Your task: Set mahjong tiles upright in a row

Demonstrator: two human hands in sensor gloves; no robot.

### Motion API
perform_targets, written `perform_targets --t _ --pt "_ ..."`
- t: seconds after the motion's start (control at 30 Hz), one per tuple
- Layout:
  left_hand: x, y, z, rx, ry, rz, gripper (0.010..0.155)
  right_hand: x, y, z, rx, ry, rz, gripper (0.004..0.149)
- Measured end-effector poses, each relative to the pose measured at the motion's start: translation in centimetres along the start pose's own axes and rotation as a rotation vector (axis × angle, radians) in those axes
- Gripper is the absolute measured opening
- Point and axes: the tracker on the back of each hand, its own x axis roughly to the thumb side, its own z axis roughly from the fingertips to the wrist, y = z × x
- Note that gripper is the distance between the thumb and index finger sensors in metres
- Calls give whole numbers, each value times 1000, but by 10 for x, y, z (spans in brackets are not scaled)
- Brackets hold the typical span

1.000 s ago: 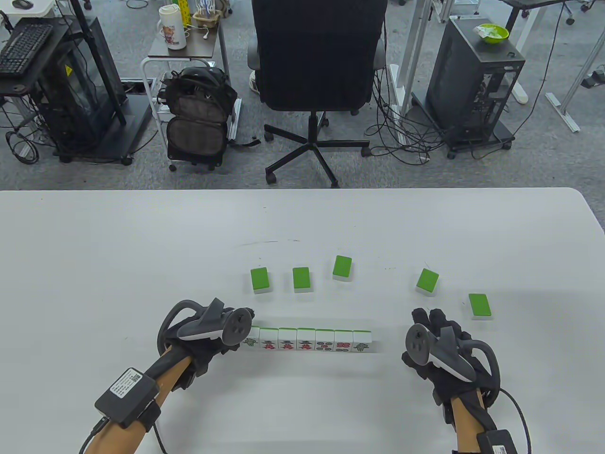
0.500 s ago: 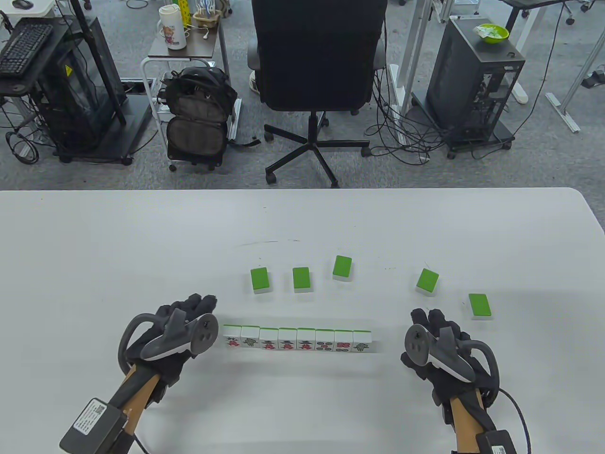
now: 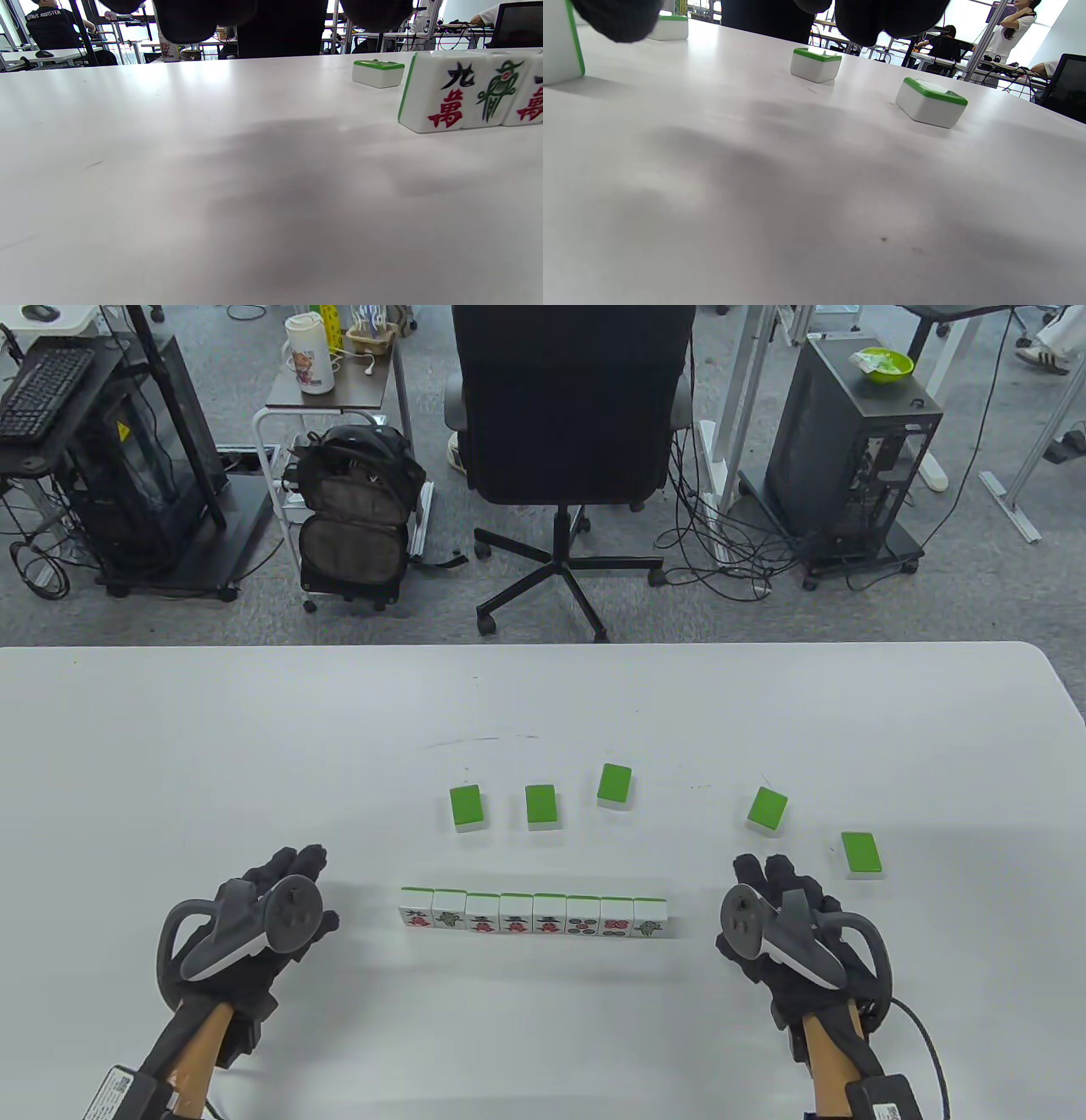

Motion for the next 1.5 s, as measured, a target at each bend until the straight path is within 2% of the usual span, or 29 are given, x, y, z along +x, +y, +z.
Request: perform_targets --t 0.1,0.2,0.3,0.43,0.57,0.73,0.97,1.03,1.2,1.3,1.5 --pt "-2 3 4 25 6 16 81 4 -17 -11 -45 4 -23 90" --pt "-4 4 7 44 14 26 81 15 -38 -32 -65 20 -49 87" --pt "-6 5 10 54 22 29 81 30 -53 -57 2 65 -121 84" --pt "-8 5 11 65 27 41 81 59 -68 -96 52 43 -170 80" --pt "-10 6 12 67 32 48 82 94 -69 -130 168 56 -103 76" --pt "-11 6 12 67 34 52 83 133 -55 -163 319 47 -27 75" --pt "-11 5 12 51 42 39 84 147 -35 -182 465 75 -8 74" --pt "-11 5 11 49 47 31 84 148 -31 -184 472 80 4 71" --pt "-11 4 11 40 62 19 85 149 -33 -184 422 85 33 60" --pt "-12 4 11 34 72 12 88 149 -30 -183 338 49 105 59" --pt "-11 4 12 26 84 -8 93 137 -35 -179 287 31 64 56"
